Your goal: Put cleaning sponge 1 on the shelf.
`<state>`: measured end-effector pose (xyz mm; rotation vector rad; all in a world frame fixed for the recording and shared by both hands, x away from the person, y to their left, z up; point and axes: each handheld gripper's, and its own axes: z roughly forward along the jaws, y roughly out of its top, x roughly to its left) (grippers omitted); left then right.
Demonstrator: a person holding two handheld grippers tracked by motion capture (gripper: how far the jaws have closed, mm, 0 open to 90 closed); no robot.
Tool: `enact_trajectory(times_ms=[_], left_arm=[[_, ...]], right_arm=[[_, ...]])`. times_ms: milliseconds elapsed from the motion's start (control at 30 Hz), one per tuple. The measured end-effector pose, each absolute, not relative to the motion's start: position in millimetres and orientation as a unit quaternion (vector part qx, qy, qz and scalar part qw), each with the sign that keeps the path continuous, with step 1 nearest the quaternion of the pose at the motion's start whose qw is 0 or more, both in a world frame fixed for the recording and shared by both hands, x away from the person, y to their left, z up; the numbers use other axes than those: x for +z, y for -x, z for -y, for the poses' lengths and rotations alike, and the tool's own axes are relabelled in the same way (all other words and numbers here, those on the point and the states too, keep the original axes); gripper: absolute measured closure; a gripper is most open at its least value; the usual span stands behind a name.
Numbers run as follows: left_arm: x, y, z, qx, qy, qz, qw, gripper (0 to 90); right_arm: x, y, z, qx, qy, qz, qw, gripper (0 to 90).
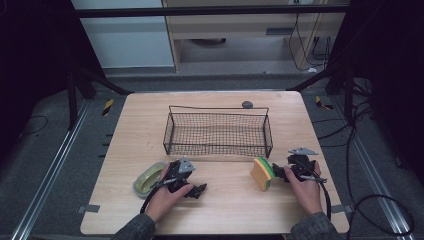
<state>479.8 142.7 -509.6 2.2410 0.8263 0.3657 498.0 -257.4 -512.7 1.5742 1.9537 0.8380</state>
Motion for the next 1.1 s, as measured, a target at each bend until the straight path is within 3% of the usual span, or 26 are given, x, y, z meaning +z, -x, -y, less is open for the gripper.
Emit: enact_trajectory(times_ms=[167, 233, 367, 600, 767, 967, 1100], left_arm=[[-507.9, -478.8, -143.4, 0.138, -0.869, -0.321, 0.35, 0.0], [-506.3, -478.4, -143.1, 0.137, -0.871, -0.317, 0.35, 4.3], [-493.2, -474.6, -144.6, 0.117, -0.853, -0.326, 0.39, 3.9], [-459.2, -466.9, -142.6, 0.143, -0.887, -0.281, 0.337, 3.8], [-420.2, -475.4, -173.4, 0.15, -0.886, -0.299, 0.322, 4.4], [-404.0, -484.3, -204.8, 0.161, -0.889, -0.307, 0.299, 4.3], [-400.4, -495.8, -236.0, 0.181, -0.864, -0.349, 0.314, 4.4]], right_arm=[[-512.7, -498.7, 258.8, 0.309, -0.572, -0.72, 0.243, 0.6], [-512.6, -498.8, 260.3, 0.311, -0.568, -0.723, 0.242, 0.8], [-512.7, -499.4, 260.7, 0.309, -0.567, -0.724, 0.243, 0.5], [-512.6, -498.6, 260.5, 0.309, -0.567, -0.723, 0.243, 0.7], [-511.5, -499.5, 259.4, 0.304, -0.573, -0.723, 0.239, 0.5], [-512.1, -501.6, 257.1, 0.307, -0.572, -0.721, 0.24, 0.5], [-512.6, -500.7, 257.1, 0.307, -0.573, -0.72, 0.243, 0.5]])
